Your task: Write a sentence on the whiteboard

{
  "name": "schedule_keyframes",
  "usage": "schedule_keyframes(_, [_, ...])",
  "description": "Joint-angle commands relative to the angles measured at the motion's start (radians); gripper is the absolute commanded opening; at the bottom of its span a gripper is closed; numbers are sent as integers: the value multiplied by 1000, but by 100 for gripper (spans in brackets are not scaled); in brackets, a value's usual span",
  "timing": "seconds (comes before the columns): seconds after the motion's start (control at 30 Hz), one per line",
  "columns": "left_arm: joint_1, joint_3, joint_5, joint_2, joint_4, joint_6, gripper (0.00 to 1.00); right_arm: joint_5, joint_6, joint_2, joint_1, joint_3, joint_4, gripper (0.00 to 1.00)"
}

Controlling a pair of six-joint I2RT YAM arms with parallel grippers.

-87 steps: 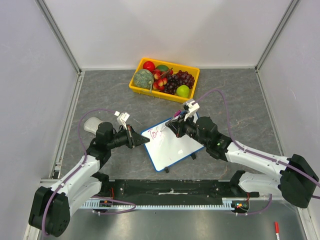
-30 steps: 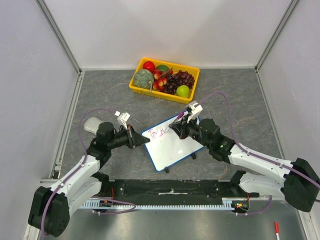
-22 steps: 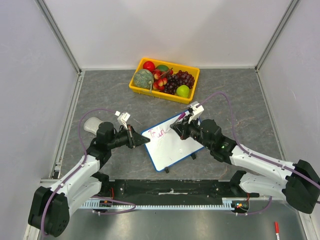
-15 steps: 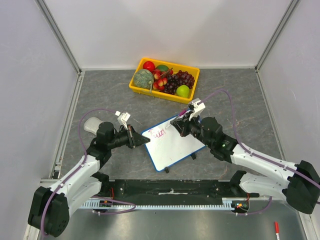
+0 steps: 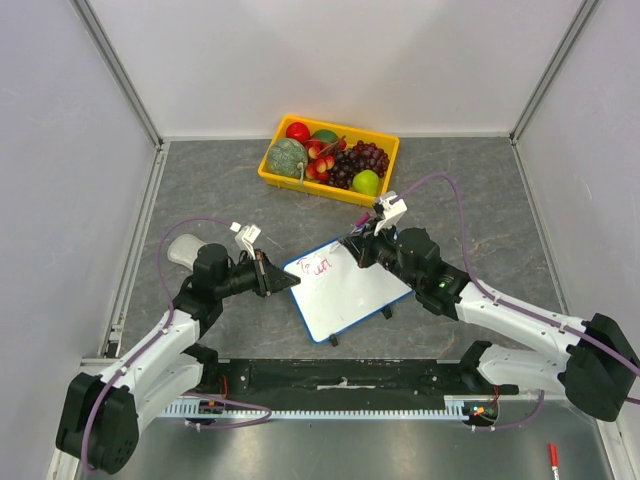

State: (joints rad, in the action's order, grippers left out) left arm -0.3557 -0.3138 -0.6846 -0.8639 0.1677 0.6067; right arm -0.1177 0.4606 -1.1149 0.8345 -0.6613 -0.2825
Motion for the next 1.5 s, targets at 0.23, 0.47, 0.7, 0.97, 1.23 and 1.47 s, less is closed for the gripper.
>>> schedule_keyframes(0.23, [-14,9,80,-17,-117,-122,2,42,-10,23,-5,61,-6,0])
schedule_keyframes(0.47, [-14,9,82,-18,-119,-120,2,81,-2,36,-5,104,-4,0])
schedule_keyframes(0.7, [-14,7,85,-15,-122,-120,2,147,4,53,-5,135,-9,0])
schedule_keyframes(0.97, [-15,7,86,-18,-122,-122,2,233,13,124,-5,111,-30,0])
schedule_keyframes(1.23, [-17,7,86,-17,-123,-122,2,178,-10,136,-49,25,16,0])
schedule_keyframes(1.47, [-20,7,86,-20,-125,-124,2,124,-4,86,-110,-21,19,0])
